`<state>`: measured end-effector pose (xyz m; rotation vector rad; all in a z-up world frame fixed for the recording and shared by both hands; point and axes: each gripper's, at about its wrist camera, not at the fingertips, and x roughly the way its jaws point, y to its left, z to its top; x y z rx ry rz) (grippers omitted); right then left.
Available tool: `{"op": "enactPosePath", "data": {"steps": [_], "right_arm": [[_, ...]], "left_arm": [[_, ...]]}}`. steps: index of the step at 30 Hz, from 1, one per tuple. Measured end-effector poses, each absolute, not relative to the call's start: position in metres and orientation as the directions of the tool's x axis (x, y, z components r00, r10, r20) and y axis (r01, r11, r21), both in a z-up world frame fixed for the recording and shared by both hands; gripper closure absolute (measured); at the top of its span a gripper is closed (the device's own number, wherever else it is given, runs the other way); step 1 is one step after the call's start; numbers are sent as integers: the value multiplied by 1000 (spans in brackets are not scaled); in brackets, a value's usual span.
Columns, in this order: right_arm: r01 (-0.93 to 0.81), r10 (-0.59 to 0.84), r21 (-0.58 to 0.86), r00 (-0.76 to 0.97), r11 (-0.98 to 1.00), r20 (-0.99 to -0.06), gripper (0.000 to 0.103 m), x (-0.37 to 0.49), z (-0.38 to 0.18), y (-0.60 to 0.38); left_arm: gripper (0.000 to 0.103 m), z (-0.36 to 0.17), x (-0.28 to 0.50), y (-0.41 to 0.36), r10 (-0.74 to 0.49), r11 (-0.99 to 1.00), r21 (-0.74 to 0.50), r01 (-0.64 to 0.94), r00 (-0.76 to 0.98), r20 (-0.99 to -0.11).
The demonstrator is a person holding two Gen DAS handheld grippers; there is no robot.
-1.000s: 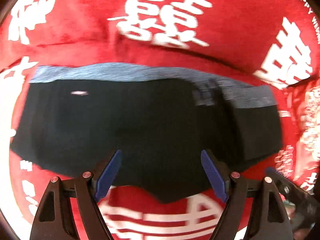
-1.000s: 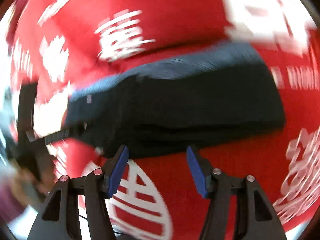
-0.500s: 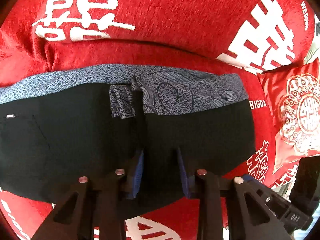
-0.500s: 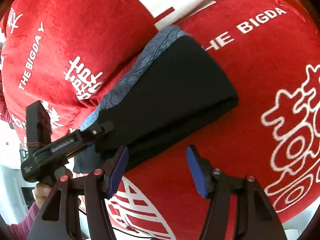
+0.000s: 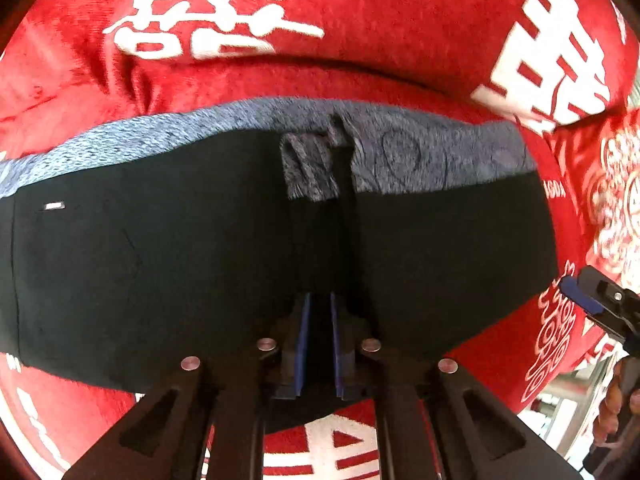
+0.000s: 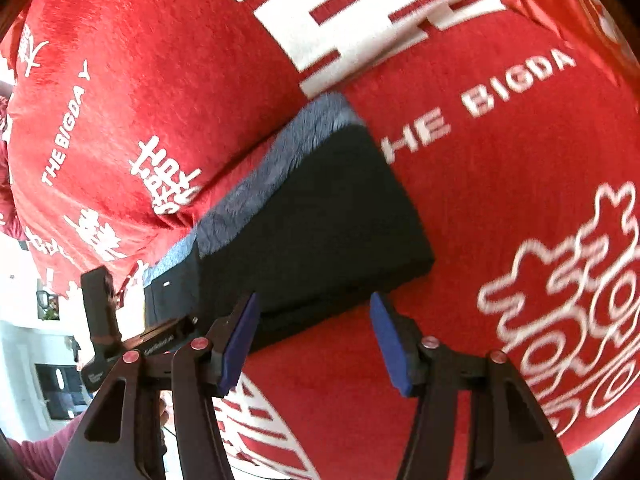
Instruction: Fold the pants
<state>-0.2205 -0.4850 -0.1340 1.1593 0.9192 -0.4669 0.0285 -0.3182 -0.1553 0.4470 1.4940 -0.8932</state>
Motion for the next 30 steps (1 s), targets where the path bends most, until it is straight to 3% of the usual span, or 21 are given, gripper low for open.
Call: {"op": "enactPosePath", "data": {"steps": [3,12,13,15,16,23,30], "right_arm": [[729,134,572,568,376,-812,41,-215,-132,-497],[711,183,603,580,362,-794,41,-210,-139,-486],[709,185,606,583,360,-791,41,-211,-139,-485],[708,190,608,582,359,-790,41,-211,-139,-484],[709,193,608,581,357,-791,41,-211,-141,-483],[711,208,604,570,360,-795,41,-205,-144,-475],[707,204,604,572,368,-795,41,-203,-141,-473]], "left_arm": [[93,-141,39,-318,-304,628,-347,697,-191,-933],[92,-150,49,-327,-340,579,-467,668,-323,-883],[83,-147,48,-325,-331,580,-450,679,-308,-892],[8,-144,47,-320,-295,599,-374,708,-238,-925],[5,-141,47,-318,-286,617,-329,714,-186,-940],[5,-132,49,-318,-324,620,-341,707,-165,-932],[6,-120,45,-336,-431,545,-485,684,-268,-862]]}}
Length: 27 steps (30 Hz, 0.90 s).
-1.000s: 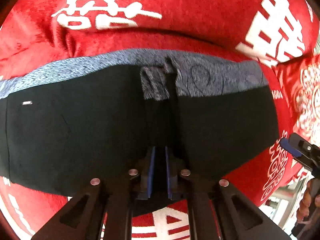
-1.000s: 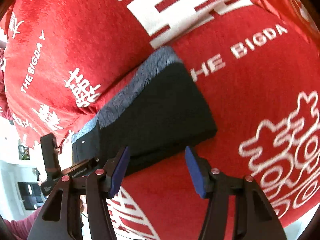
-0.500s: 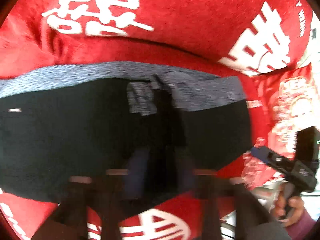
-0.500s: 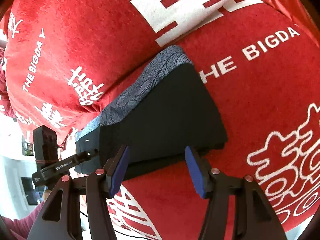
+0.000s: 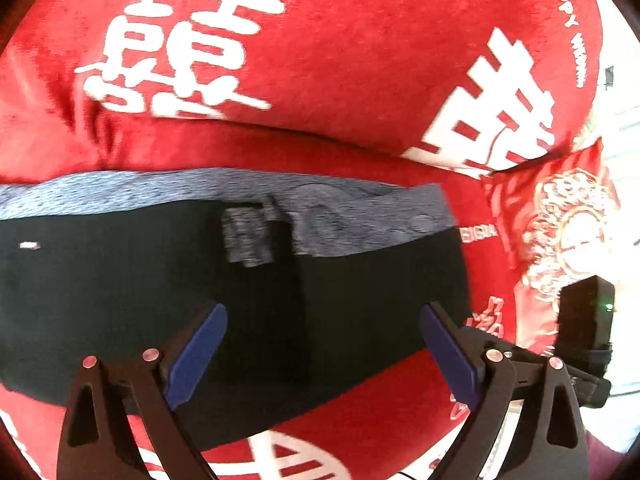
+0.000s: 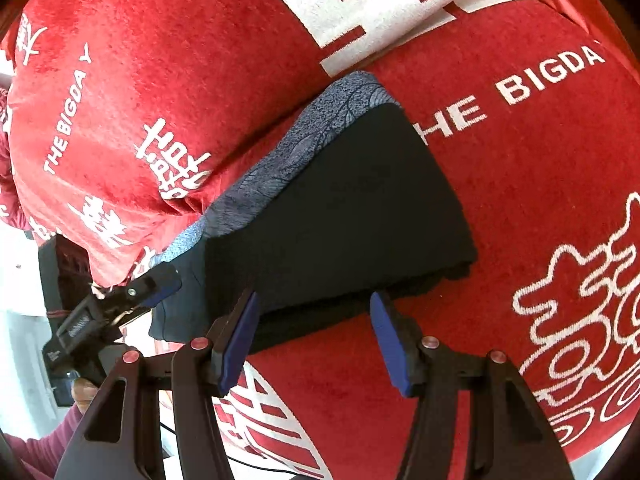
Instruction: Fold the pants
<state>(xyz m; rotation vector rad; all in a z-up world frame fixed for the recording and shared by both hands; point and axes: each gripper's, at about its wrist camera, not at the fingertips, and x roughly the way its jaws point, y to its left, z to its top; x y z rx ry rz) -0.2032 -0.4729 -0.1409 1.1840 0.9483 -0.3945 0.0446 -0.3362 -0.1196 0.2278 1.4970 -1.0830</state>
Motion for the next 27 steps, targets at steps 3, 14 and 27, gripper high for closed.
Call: {"op": "enactPosePath", "data": {"steps": [3,14,27], "right_arm": [[702,202,603,573,378,-794,41,-201,-139,-472],[710,196,602,574,364,-795,42,-209,-140,-473],[682,112,492,521,541,-846,41,-169,-145,-562]], "left_arm": [[9,-125,37,-346,-435,508,-502,700,-294,-851],[97,-150,25,-350,-374,505,-530,681,-380,-846],[97,-167,17,-325,-348,522,-477,707,-334,-876]]}}
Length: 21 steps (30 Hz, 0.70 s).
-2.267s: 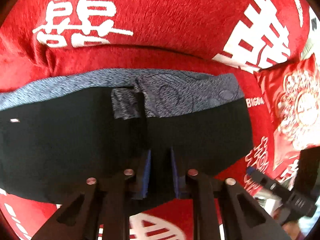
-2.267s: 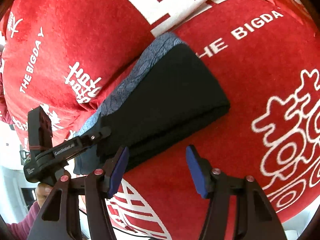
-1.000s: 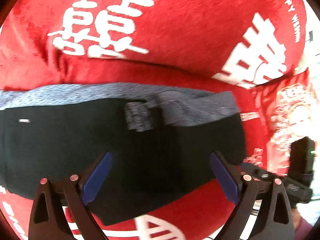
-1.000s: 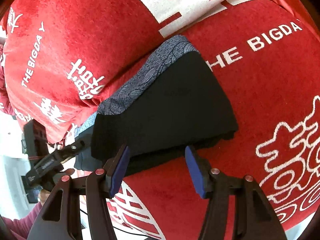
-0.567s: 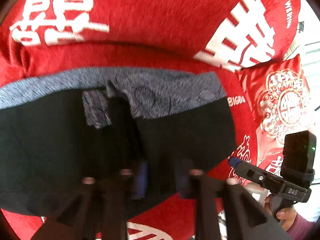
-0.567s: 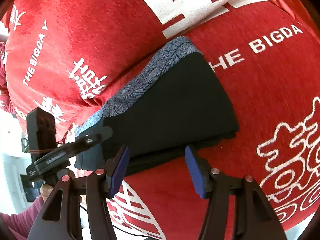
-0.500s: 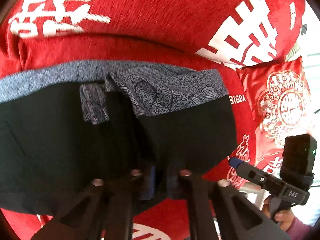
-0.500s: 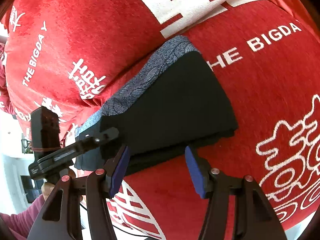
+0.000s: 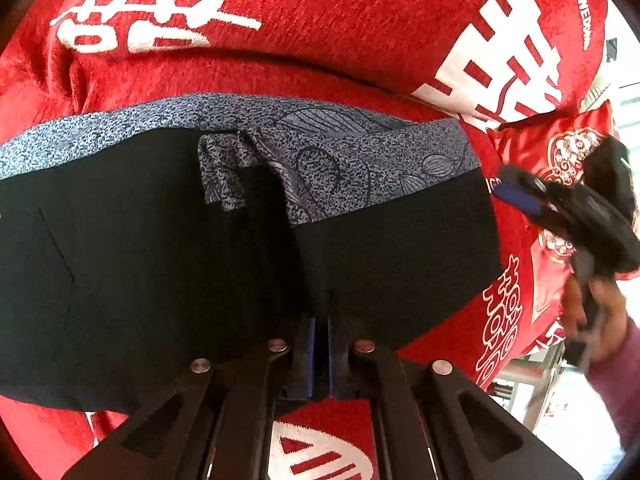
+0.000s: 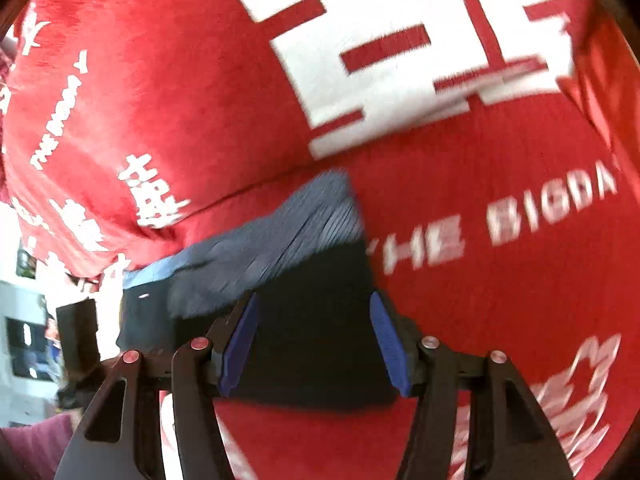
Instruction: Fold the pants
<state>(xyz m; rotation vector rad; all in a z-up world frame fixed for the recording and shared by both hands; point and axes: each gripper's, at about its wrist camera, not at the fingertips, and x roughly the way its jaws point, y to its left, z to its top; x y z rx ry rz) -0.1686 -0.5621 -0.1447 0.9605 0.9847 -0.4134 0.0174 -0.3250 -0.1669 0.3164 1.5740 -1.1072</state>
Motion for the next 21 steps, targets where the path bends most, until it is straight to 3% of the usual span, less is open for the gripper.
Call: {"op": "enactPosePath", "data": {"steps": [4,6,8,10,13,16,18,20,21], "right_arm": [[651,247,594,550,472,-798,42,-152,-185,-597],[649,339,664,572,371,-747,58,-148,-208,-605],[674,337,666,576,321,-745,63,-147,-210,-607],[680,325,662,579,315,-748,64,-150,-206,-607],[727,286,566,489,389,-824,63,-143,-212,-606],[740,262,547,480,392,-837,55,-139,-205,-600],[749,253,529,464,399,-849,49,-141,-196,-589],[754,228,506,453,417,-862,42,-147,-184,-575],[757,207,485,441,437,-873,41,-151,-176,-567]], "left_arm": [[97,-167,17,-327,-343,528,-466,710,-323,-882],[97,-167,18,-328,-343,541,-464,702,-319,-883],[97,-166,20,-330,-344,547,-459,701,-312,-886],[97,-168,22,-333,-344,545,-457,703,-310,-886],[97,-168,20,-339,-330,560,-432,707,-288,-899],[94,-161,13,-339,-301,562,-381,734,-247,-921],[79,-154,9,-339,-270,566,-319,760,-195,-943],[19,-147,9,-334,-245,596,-243,765,-116,-963],[14,-142,11,-330,-253,612,-228,757,-85,-964]]}}
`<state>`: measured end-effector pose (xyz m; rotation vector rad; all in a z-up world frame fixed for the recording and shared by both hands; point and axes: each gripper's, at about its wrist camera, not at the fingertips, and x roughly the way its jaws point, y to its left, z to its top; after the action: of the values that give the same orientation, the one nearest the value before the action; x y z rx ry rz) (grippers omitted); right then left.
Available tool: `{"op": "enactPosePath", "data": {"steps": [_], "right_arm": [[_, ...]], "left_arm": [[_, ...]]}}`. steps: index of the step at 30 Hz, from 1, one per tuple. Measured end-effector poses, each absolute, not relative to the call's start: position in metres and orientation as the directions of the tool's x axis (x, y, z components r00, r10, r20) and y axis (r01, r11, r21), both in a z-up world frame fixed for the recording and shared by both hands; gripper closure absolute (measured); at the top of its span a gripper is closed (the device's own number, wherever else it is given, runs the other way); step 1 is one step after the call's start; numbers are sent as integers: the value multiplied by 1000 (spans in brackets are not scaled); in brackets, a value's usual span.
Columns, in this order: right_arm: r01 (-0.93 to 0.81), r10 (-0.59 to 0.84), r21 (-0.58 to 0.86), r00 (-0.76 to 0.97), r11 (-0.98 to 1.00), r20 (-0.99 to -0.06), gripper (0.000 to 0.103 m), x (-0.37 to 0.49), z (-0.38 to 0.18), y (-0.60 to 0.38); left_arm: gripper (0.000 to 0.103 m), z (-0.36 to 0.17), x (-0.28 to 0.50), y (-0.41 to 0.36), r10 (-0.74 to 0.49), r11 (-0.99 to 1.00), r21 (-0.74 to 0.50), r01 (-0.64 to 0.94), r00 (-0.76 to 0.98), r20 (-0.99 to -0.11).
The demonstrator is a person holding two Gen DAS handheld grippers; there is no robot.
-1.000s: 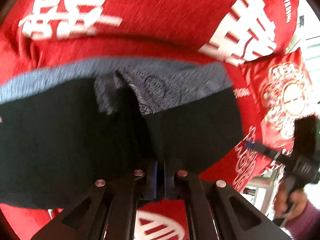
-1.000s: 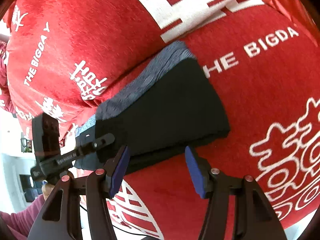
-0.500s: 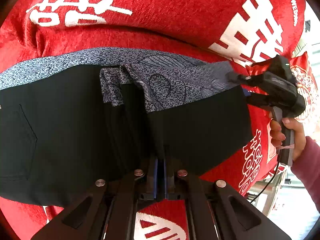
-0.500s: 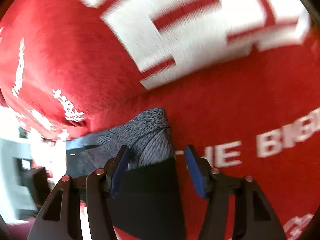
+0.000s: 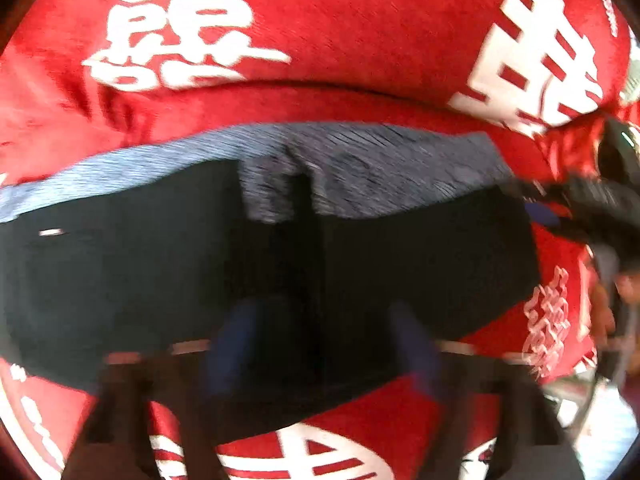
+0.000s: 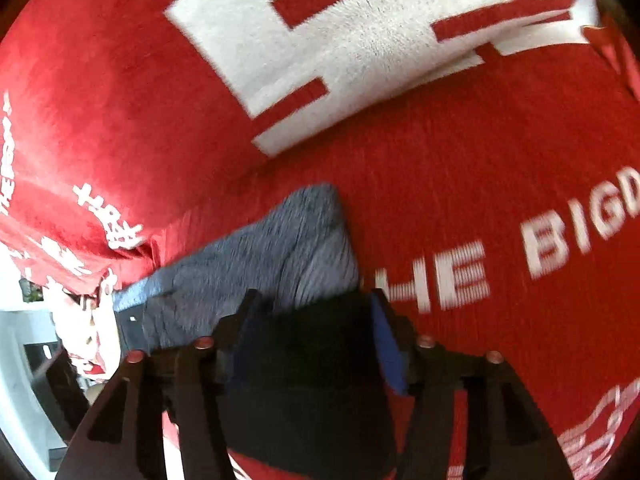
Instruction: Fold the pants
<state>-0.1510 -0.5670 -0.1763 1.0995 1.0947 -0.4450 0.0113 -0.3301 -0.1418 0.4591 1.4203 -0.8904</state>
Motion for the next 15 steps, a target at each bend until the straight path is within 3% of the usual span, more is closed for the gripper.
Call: {"op": "enactPosePath", "data": {"steps": [7,15], "right_arm": [[771,79,375,393,515,-916,25,-177,-135,-510],[737,79,314,336,599,-939,23,-160,-122,-448]], "left_arm": [[13,-141,22,-308,-161,691,-136,710,-33,-986],[13,-137,26,-280,-103,712,-72,699,2,-995]]}}
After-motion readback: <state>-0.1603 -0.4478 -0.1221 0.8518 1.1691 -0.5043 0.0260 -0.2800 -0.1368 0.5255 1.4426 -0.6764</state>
